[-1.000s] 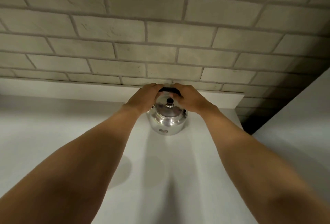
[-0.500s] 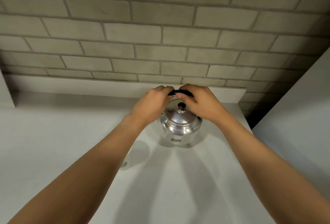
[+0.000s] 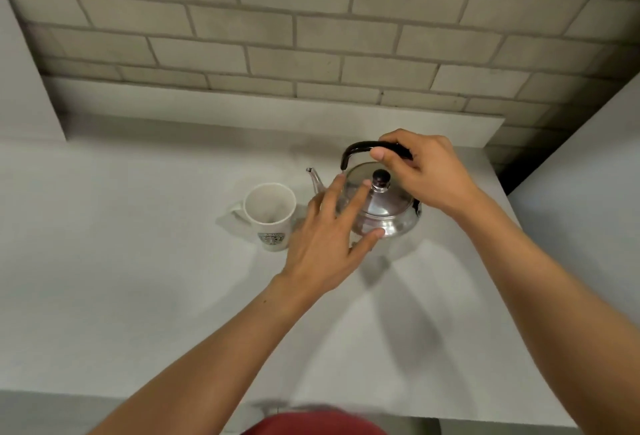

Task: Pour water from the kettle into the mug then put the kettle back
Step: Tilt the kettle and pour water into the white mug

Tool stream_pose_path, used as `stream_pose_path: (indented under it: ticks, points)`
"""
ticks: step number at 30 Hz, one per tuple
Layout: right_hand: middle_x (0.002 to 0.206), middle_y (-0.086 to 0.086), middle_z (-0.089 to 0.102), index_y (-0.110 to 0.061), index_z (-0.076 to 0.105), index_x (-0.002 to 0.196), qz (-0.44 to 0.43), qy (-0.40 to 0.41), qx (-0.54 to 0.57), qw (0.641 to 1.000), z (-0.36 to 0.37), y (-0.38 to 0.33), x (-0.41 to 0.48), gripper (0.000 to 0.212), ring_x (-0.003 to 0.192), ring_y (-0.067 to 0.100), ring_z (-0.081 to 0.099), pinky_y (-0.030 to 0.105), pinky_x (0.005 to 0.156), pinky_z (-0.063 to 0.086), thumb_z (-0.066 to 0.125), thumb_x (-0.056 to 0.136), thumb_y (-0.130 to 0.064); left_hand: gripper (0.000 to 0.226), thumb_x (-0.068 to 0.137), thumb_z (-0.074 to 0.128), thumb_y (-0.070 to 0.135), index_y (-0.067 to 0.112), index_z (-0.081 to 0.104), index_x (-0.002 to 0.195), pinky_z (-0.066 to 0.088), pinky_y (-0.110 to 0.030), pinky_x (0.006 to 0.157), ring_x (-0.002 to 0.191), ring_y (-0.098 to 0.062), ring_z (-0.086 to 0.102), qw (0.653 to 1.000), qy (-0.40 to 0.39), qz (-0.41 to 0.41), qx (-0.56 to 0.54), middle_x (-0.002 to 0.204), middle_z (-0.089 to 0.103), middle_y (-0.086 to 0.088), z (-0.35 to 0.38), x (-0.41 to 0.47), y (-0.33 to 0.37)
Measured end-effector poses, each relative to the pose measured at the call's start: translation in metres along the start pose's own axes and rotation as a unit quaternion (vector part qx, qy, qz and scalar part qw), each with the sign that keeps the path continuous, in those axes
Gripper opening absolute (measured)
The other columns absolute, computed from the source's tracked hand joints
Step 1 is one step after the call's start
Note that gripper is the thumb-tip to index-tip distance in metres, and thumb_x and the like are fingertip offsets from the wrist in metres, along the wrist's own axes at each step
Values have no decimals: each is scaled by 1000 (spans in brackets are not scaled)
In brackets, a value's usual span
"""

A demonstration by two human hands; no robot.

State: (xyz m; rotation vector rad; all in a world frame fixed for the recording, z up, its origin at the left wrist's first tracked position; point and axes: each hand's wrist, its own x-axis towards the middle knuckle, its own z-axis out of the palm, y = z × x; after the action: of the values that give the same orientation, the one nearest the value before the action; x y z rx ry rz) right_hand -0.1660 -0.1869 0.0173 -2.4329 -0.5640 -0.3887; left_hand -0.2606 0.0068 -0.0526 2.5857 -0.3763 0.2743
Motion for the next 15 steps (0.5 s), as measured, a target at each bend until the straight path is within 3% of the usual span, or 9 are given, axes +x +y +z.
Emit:
stream_pose_path:
  ticks: [2, 6, 8, 12, 15]
  points:
    - [71, -27, 63, -30, 73, 111, 3, -2, -10, 1000, -1, -3, -5, 32, 76, -13, 62, 4, 62, 38, 56, 100, -56, 76, 99, 46, 68, 40, 18, 164, 54, -55, 96, 152, -39, 30, 999, -7, -1, -31, 173, 12, -6, 5, -2, 1]
    - [73, -18, 69, -32, 73, 109, 6, 2, -14, 1000, -2, -11, -11, 34, 77, -7, 63, 5, 61, 39, 56, 98, -59, 75, 99, 56, 61, 34, 27, 163, 52, -49, 102, 144, -40, 41, 995, 12, -10, -96, 163, 25, -19, 6, -3, 3]
    - [70, -21, 66, -32, 73, 108, 4, 0, -12, 1000, -3, -16, -12, 32, 73, -9, 62, 4, 62, 40, 57, 98, -57, 74, 99, 55, 61, 35, 28, 163, 47, -47, 108, 148, -40, 36, 993, 7, -21, -115, 165, 23, -21, 6, -2, 4]
    - [69, -26, 62, -26, 75, 111, -7, -18, -23, 1000, -9, -28, -6, 31, 72, -12, 61, 2, 62, 37, 60, 100, -50, 75, 100, 54, 61, 36, 23, 164, 36, -45, 118, 158, -33, 19, 988, -6, -30, -148, 171, 16, -18, 5, 1, 4]
    - [73, -24, 63, -23, 76, 114, -26, -37, -41, 998, -17, -39, 3, 33, 71, -10, 61, 5, 66, 39, 61, 101, -48, 77, 100, 54, 62, 35, 22, 165, 40, -42, 115, 156, -29, 26, 984, 6, -47, -171, 171, 17, -13, 2, 3, 7]
